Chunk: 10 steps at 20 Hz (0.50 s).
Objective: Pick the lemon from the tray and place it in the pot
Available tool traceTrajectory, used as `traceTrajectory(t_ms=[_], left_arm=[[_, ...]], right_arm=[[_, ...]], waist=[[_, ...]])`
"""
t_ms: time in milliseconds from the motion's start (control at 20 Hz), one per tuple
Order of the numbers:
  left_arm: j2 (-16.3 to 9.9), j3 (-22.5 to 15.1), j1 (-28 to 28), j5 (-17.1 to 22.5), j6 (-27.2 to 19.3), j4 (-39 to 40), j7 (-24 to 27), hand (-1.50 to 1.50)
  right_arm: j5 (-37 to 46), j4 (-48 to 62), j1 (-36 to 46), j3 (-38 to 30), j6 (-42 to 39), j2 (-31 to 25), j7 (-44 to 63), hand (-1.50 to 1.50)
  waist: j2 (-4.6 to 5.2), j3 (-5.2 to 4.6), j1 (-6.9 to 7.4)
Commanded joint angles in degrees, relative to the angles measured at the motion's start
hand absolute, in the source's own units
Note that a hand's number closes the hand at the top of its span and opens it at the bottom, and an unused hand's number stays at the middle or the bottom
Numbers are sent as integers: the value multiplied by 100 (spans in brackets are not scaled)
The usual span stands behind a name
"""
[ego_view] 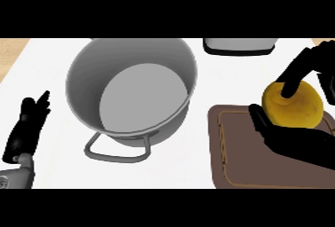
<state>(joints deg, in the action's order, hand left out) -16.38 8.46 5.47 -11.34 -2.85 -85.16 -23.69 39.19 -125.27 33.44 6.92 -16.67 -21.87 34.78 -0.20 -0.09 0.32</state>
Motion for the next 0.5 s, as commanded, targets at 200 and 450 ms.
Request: traceTrajectory(t_ms=[200, 450], left_arm=[[-5, 44, 42, 20, 75, 38, 87, 0], [-55, 155, 28, 114, 170, 12, 77, 0]], right_arm=[[-151, 1308, 2484, 567, -728, 997, 1574, 150], [111, 2444, 2832, 675, -380, 1657, 1568, 150]], waist=[[9, -7, 81], [19, 3, 59]])
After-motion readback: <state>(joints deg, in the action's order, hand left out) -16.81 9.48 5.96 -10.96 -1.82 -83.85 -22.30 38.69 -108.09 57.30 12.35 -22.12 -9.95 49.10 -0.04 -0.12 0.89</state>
